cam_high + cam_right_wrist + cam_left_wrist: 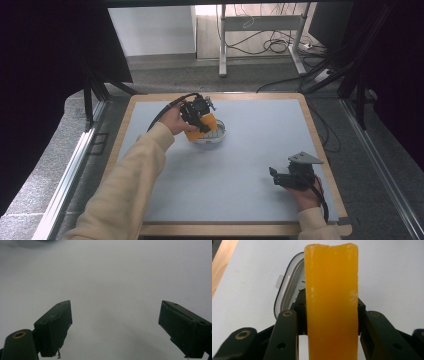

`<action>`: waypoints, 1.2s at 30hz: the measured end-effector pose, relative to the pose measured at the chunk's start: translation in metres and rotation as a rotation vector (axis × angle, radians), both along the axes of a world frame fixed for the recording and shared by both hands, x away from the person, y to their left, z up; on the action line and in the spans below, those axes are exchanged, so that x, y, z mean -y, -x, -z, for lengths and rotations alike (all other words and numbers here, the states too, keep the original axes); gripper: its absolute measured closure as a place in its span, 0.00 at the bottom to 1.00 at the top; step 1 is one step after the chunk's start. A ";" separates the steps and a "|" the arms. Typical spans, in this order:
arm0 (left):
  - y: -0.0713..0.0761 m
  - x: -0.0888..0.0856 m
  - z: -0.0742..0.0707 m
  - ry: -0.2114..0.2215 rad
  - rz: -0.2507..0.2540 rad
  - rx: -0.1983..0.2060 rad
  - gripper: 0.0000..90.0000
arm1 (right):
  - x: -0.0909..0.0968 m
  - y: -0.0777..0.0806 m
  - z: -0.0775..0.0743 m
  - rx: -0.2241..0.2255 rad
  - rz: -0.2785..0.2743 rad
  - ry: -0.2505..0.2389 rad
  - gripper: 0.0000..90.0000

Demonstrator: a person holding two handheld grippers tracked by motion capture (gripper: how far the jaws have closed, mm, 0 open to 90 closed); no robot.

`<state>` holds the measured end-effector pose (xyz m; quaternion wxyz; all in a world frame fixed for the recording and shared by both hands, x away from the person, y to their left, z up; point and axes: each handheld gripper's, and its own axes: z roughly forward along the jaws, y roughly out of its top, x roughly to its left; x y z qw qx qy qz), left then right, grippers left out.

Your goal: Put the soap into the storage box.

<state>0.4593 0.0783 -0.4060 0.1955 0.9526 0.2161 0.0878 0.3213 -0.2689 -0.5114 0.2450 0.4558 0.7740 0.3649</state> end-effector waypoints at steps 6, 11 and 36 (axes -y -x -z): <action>-0.009 0.006 0.004 -0.011 0.027 0.002 0.68 | 0.000 0.000 0.000 0.000 0.002 0.000 0.13; -0.016 0.009 0.007 -0.011 0.044 -0.001 0.68 | 0.001 0.000 0.000 -0.004 0.004 -0.001 0.13; -0.038 0.029 0.023 -0.125 0.155 -0.010 0.68 | 0.003 -0.001 0.002 -0.010 0.011 0.004 0.13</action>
